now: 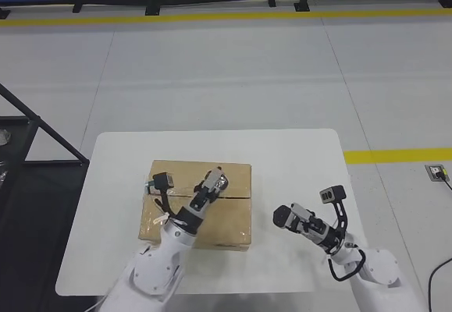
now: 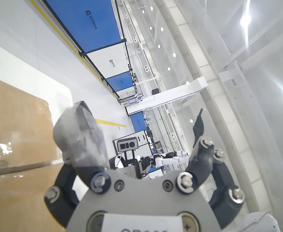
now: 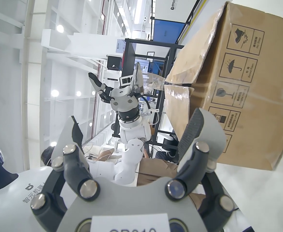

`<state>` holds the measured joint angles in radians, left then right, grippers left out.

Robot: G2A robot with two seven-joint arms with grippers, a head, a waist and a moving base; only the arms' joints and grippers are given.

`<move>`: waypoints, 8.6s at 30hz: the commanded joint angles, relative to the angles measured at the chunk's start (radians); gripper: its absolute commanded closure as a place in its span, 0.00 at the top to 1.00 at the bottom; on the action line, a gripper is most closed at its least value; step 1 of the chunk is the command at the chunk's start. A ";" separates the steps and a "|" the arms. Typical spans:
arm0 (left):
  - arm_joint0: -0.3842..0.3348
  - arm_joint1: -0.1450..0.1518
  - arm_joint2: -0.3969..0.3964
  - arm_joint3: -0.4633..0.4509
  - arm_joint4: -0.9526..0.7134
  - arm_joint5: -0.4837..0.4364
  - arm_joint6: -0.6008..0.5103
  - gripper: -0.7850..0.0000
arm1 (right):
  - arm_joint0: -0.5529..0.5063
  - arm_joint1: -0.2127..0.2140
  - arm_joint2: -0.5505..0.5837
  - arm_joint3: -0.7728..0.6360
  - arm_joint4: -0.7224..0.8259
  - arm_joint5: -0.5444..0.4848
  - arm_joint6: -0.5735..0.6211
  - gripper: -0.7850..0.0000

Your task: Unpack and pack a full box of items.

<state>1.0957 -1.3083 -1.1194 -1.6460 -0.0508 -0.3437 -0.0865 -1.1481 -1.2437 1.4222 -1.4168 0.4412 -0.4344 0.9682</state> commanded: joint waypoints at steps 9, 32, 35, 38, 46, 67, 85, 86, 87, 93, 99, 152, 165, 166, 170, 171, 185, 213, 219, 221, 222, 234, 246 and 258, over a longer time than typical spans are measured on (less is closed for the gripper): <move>-0.066 -0.027 0.063 0.095 0.006 0.011 0.022 1.00 | -0.028 0.010 0.022 0.019 0.039 -0.036 0.015 1.00; -0.119 -0.069 0.116 0.161 -0.037 0.034 -0.017 1.00 | -0.010 0.025 0.014 0.033 0.048 -0.030 0.015 1.00; -0.128 -0.075 0.122 0.176 -0.040 0.035 -0.019 1.00 | -0.014 0.027 0.016 0.032 0.050 -0.032 0.013 1.00; -0.136 -0.081 0.129 0.187 -0.038 0.030 -0.019 1.00 | -0.016 0.029 0.016 0.030 0.052 -0.030 0.011 1.00; -0.115 -0.084 0.102 0.140 -0.041 -0.012 -0.020 1.00 | -0.017 0.033 0.012 0.021 0.047 -0.034 0.006 1.00; 0.303 0.015 -0.689 -0.128 -0.274 -0.134 -0.139 1.00 | 0.161 0.015 -0.107 0.034 0.071 0.047 -0.040 1.00; 0.191 0.043 -0.637 0.210 -0.329 -0.077 -0.531 1.00 | 0.382 -0.044 -0.347 0.223 0.085 0.182 -0.056 1.00; 0.191 0.044 -0.630 0.210 -0.327 -0.079 -0.540 1.00 | 0.392 -0.047 -0.355 0.235 0.080 0.186 -0.057 1.00; 0.192 0.044 -0.623 0.208 -0.326 -0.082 -0.547 1.00 | 0.401 -0.049 -0.361 0.248 0.072 0.192 -0.060 1.00; 0.198 0.048 -0.601 0.197 -0.323 -0.084 -0.577 1.00 | 0.437 -0.058 -0.384 0.305 0.051 0.229 -0.071 1.00; 0.202 0.050 -0.579 0.193 -0.317 -0.078 -0.584 1.00 | 0.456 -0.066 -0.406 0.322 0.029 0.226 -0.071 1.00; 0.209 0.073 -0.594 0.300 -0.451 -0.106 -0.520 1.00 | 0.730 -0.401 -0.802 0.685 0.056 0.110 -0.411 1.00; 0.203 0.078 -0.592 0.317 -0.460 -0.103 -0.529 1.00 | 0.782 -0.508 -0.831 0.873 0.120 0.103 -0.366 1.00; 0.202 0.079 -0.592 0.319 -0.459 -0.102 -0.528 1.00 | 0.784 -0.512 -0.828 0.880 0.123 0.086 -0.356 1.00; 0.197 0.080 -0.587 0.322 -0.455 -0.100 -0.529 1.00 | 0.786 -0.527 -0.818 0.902 0.139 0.047 -0.297 1.00; 0.196 0.080 -0.585 0.322 -0.454 -0.101 -0.529 1.00 | 0.788 -0.531 -0.819 0.909 0.137 0.055 -0.281 1.00; 0.193 0.085 -0.587 0.329 -0.456 -0.098 -0.523 1.00 | 0.827 -0.522 -0.752 0.984 0.113 0.046 -0.150 1.00; 0.180 0.090 -0.550 0.302 -0.425 -0.090 -0.503 1.00 | 0.462 -0.231 -0.340 0.337 -0.241 0.264 -0.141 1.00; 0.181 0.091 -0.547 0.295 -0.422 -0.090 -0.498 1.00 | 0.342 -0.189 -0.225 0.176 -0.278 0.337 -0.142 1.00; 0.182 0.092 -0.545 0.293 -0.422 -0.090 -0.496 1.00 | 0.320 -0.180 -0.195 0.157 -0.289 0.355 -0.156 1.00; 0.182 0.092 -0.544 0.291 -0.421 -0.090 -0.497 1.00 | 0.312 -0.177 -0.185 0.149 -0.292 0.362 -0.160 1.00; 0.190 0.095 -0.541 0.276 -0.415 -0.089 -0.490 1.00 | 0.245 -0.145 -0.079 0.131 -0.249 0.344 -0.157 1.00; 0.201 0.097 -0.535 0.261 -0.409 -0.093 -0.487 1.00 | 0.180 -0.124 -0.020 0.089 -0.219 0.321 -0.189 1.00; 0.207 0.098 -0.529 0.254 -0.408 -0.093 -0.483 1.00 | 0.186 -0.120 -0.068 0.107 -0.225 0.326 -0.188 1.00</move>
<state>1.3025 -1.2099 -1.6489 -1.3915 -0.4576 -0.4364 -0.5687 -0.9642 -1.3632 1.3592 -1.3144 0.2175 -0.1088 0.7812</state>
